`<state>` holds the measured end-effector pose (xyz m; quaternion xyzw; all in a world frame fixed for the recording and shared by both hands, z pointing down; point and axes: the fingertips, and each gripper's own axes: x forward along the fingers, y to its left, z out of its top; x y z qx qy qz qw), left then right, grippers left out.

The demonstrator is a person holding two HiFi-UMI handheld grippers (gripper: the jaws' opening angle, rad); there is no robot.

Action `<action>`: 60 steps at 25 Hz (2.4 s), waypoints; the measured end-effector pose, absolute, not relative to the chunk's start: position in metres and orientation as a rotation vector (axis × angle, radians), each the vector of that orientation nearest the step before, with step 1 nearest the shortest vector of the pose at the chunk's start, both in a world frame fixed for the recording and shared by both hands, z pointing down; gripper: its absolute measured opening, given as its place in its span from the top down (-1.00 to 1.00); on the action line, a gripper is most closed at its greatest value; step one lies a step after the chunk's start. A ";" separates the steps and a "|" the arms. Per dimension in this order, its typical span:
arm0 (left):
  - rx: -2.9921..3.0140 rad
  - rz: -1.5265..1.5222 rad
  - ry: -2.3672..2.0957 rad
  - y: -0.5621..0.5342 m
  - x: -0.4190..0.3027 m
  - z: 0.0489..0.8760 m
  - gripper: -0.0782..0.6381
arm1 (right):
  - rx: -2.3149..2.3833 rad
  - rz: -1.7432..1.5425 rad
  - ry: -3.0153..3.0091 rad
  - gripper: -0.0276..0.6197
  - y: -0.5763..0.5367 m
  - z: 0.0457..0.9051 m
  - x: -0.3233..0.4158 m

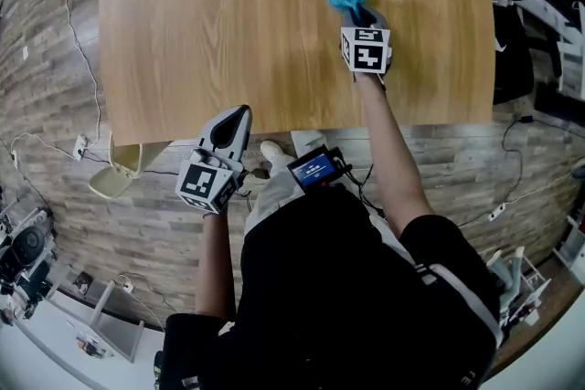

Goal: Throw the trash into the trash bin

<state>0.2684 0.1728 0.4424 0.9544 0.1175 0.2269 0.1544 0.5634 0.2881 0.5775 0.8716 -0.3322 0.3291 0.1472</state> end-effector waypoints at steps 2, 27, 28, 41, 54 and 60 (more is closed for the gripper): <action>2.749 0.649 0.327 0.171 0.269 0.441 0.79 | 2.478 0.951 -0.974 0.87 0.285 0.578 0.560; 2.628 0.436 -0.686 0.034 0.033 0.442 0.79 | 1.867 0.640 -1.927 0.87 -0.078 0.535 0.246; 2.617 0.406 -0.698 0.025 0.022 0.443 0.79 | 1.839 0.632 -1.941 0.87 -0.088 0.535 0.229; 2.419 0.227 -0.896 -0.125 -0.137 0.484 0.79 | 1.477 0.612 -2.143 0.87 -0.254 0.556 -0.013; 2.253 0.263 -1.036 -0.215 -0.258 0.551 0.79 | 1.158 0.683 -2.308 0.87 -0.361 0.640 -0.196; 2.148 0.301 -0.973 -0.225 -0.264 0.613 0.79 | 0.981 0.763 -2.305 0.87 -0.370 0.762 -0.234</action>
